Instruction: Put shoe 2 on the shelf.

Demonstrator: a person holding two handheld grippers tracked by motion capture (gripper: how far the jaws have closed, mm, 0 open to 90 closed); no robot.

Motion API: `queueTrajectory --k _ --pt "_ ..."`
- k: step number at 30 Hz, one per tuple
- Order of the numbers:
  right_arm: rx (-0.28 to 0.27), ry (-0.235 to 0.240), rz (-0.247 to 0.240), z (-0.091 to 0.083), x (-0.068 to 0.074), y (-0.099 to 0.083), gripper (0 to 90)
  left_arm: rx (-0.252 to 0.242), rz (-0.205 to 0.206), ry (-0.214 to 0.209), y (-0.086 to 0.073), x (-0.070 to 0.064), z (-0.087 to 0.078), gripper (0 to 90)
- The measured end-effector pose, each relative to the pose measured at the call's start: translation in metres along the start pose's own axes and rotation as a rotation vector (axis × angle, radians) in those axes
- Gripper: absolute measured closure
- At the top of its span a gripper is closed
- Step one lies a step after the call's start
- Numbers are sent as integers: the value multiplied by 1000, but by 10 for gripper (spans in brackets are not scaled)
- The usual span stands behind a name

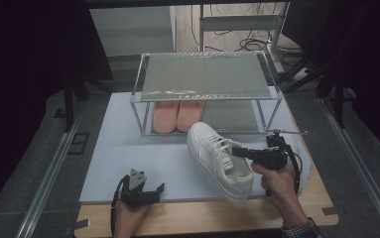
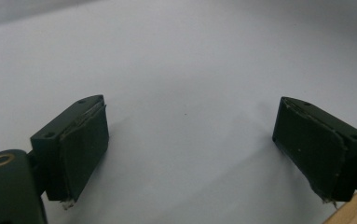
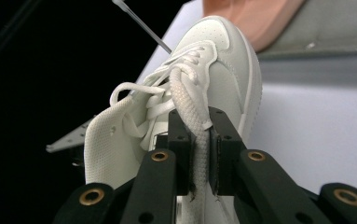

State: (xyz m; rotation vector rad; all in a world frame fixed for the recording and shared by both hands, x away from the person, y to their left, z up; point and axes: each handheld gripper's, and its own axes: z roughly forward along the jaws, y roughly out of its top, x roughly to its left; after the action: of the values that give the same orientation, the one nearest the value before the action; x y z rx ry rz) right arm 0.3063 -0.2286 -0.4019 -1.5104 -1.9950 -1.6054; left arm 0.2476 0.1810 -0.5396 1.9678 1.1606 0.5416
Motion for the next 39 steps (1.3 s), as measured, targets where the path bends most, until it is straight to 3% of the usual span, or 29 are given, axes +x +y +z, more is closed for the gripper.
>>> queueTrajectory --k 18,28,39 --pt "-53 120 11 -18 33 38 815 3 3 0 0 0 0 105" --pt "-93 106 -6 -17 54 65 815 2 1 -1 0 0 0 106" --pt "-143 59 21 9 64 97 816 4 3 -1 0 0 0 106"
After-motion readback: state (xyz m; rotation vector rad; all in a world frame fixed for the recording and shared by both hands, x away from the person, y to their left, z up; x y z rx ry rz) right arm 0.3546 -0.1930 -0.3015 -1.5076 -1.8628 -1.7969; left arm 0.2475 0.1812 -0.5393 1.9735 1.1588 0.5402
